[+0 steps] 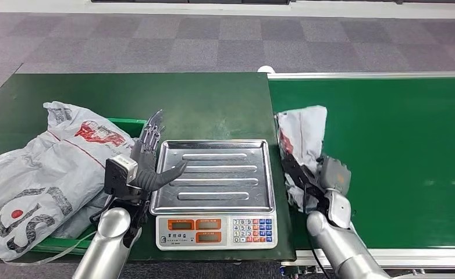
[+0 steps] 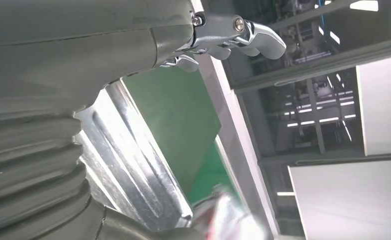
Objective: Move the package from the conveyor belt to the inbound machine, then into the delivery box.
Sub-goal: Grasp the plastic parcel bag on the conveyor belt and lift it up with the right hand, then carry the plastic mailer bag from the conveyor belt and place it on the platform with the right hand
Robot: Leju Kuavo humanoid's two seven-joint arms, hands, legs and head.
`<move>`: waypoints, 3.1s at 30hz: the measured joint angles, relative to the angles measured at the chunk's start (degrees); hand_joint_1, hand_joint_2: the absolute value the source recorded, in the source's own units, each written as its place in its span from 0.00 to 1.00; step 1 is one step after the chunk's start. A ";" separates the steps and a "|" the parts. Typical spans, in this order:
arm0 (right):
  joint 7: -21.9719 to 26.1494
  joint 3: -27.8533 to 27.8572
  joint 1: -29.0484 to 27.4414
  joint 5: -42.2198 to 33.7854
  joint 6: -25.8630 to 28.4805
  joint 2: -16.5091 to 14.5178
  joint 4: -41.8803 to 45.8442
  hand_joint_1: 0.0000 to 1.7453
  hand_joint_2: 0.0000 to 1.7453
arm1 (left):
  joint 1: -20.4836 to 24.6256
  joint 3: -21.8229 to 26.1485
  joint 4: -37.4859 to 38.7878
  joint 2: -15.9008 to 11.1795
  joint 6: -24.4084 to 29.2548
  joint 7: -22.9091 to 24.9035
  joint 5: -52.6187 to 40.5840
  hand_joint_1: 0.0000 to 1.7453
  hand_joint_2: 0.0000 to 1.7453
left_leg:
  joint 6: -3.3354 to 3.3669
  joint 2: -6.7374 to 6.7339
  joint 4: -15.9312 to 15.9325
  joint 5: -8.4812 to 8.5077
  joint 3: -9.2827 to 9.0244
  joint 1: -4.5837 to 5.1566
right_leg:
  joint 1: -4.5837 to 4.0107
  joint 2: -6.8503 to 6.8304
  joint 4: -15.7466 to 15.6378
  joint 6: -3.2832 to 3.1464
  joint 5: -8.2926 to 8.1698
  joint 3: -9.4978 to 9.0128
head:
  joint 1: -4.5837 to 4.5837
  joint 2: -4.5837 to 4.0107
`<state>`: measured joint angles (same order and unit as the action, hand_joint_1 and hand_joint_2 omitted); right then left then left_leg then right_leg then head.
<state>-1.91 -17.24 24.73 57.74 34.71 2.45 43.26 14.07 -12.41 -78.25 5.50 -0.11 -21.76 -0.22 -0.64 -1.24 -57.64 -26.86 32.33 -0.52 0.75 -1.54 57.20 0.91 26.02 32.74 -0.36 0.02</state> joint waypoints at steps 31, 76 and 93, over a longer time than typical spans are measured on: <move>10.51 -7.06 9.27 -21.12 -16.11 -5.69 18.18 1.00 1.00 | 2.87 0.85 3.00 0.05 1.11 -1.95 -2.38 0.00 1.00 | -0.29 0.07 0.00 0.29 0.39 0.00 | -0.09 -0.08 0.31 -0.12 -0.05 0.54 | -0.01 0.00; 8.24 -18.67 -9.77 -24.72 -15.49 -6.35 30.41 0.00 1.00 | 3.66 0.85 3.50 0.31 2.38 0.61 -3.28 0.00 1.00 | -0.35 0.06 0.00 0.31 0.61 0.00 | -0.12 -0.04 0.31 -0.24 -0.05 0.83 | -0.01 0.00; 8.33 -12.03 -11.23 -34.96 -19.08 -4.17 33.59 0.00 1.00 | 2.99 0.85 1.90 0.28 2.23 1.68 -4.70 0.00 1.00 | -0.36 0.06 0.00 0.33 0.62 0.01 | -0.12 -0.05 0.31 -0.28 -0.08 0.82 | -0.01 0.00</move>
<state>6.42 -29.27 13.50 22.79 15.64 -1.72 76.85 17.06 -11.56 -76.36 5.78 2.12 -20.08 -4.92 -1.00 -1.18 -57.64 -26.53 32.95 -0.52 0.63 -1.59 57.52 0.64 25.94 33.56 -0.36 0.02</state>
